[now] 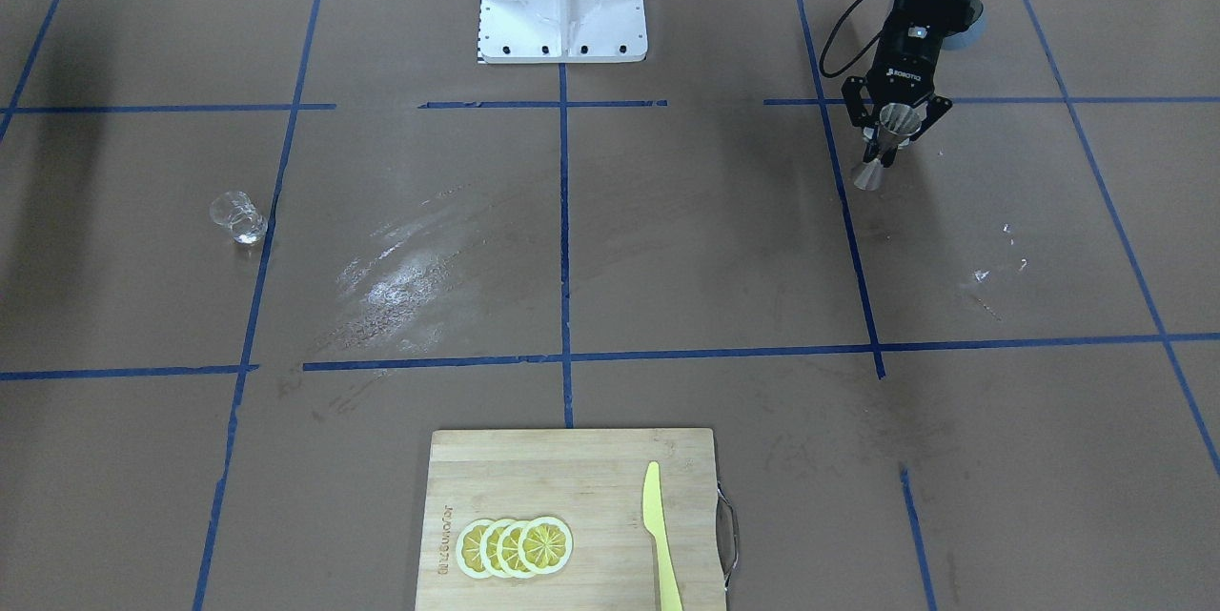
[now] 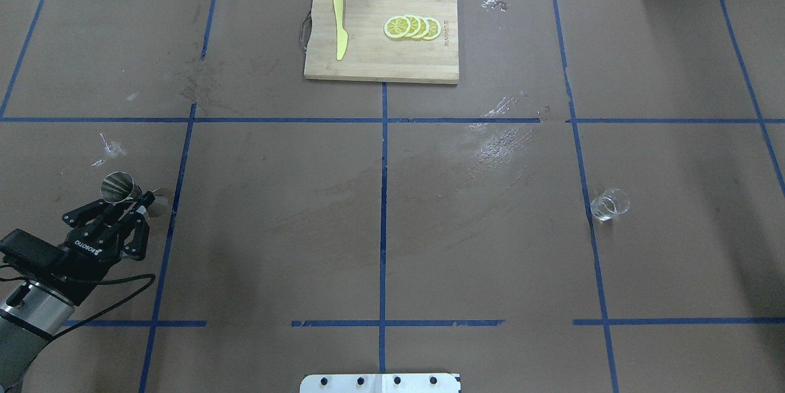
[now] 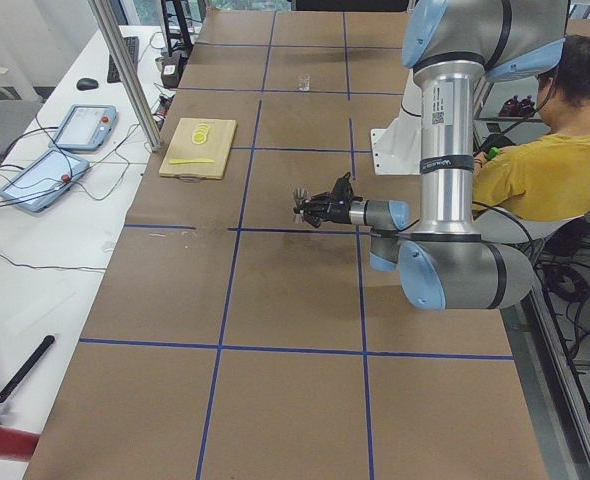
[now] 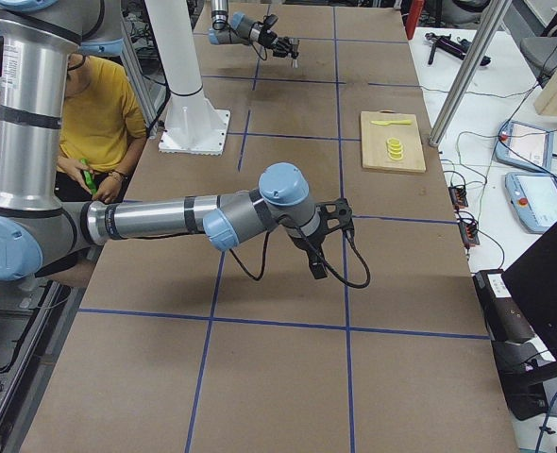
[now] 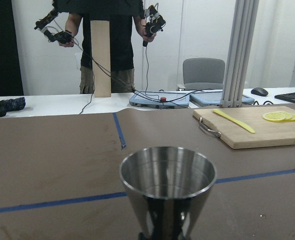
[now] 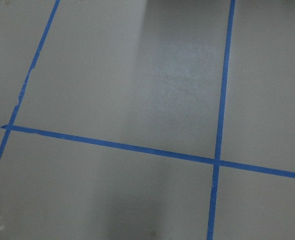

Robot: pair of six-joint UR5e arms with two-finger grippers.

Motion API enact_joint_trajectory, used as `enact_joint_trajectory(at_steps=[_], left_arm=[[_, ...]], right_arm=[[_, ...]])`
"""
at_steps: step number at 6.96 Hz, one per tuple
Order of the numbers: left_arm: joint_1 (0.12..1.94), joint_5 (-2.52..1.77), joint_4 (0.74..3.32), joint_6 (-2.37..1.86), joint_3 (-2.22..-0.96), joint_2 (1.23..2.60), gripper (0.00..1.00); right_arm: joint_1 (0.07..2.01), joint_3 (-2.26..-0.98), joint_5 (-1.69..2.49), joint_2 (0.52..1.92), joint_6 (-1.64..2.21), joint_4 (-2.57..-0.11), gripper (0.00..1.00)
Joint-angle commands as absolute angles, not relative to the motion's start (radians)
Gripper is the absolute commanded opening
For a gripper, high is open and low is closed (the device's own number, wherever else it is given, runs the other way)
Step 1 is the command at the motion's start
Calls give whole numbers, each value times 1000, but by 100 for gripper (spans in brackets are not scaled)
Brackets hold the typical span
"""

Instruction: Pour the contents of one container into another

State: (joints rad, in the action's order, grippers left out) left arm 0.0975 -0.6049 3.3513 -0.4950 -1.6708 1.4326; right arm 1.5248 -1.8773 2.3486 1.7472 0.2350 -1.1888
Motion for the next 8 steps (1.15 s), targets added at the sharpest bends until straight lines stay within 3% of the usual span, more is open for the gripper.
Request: enact_joint_trajectory(at_steps=[1, 4, 6, 8], left_arm=[[109, -888, 3401, -355, -1729, 1436, 0], [309, -1440, 3398, -353, -1724, 1456, 0], [505, -1804, 3379, -353, -1674, 1576, 0], [526, -1827, 3291, -351, -1612, 1728, 0]], right_arm=[[1525, -1879, 2347, 1747, 235, -1187, 100], [1525, -1879, 2345, 1741, 233, -1163, 100], [1525, -1876, 2347, 1744, 233, -1131, 100], [1525, -1876, 2347, 1741, 232, -1121, 100]])
